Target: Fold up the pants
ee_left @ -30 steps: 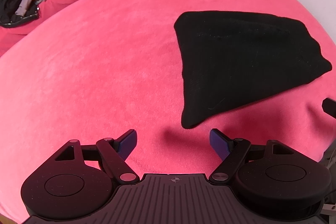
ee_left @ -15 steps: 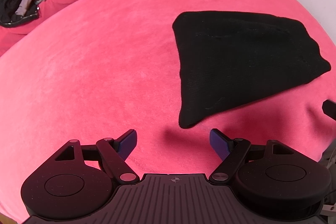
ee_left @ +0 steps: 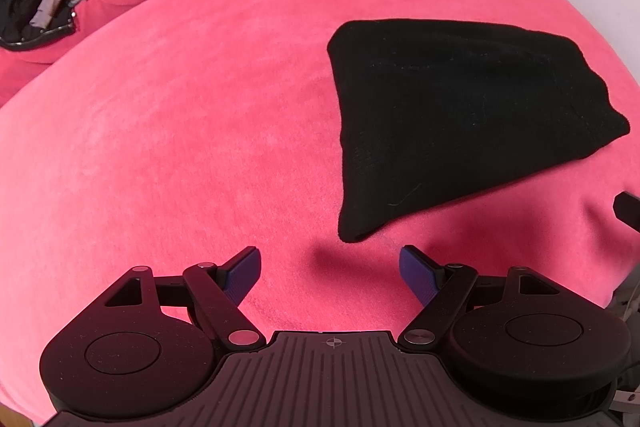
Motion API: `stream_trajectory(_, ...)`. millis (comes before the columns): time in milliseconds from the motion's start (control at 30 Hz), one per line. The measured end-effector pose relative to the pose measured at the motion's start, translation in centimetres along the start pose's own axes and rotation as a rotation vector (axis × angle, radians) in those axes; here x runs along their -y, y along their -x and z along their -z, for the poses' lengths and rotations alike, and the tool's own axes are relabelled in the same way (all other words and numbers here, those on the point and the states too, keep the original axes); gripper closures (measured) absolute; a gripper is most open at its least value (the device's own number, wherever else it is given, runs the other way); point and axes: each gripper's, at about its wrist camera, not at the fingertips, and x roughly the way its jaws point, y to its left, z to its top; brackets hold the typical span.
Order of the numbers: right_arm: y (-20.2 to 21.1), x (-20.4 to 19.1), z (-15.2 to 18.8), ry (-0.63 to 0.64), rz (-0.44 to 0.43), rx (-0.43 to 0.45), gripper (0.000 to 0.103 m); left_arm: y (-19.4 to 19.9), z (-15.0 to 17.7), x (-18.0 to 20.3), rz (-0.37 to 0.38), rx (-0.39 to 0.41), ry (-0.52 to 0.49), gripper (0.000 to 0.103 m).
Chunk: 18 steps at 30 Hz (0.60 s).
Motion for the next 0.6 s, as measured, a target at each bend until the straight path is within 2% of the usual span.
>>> stream_trajectory(600,0.19,0.59,0.10,0.003,-0.009,0.000,0.021,0.08,0.05,0.61,-0.004,-0.007,-0.006,0.000)
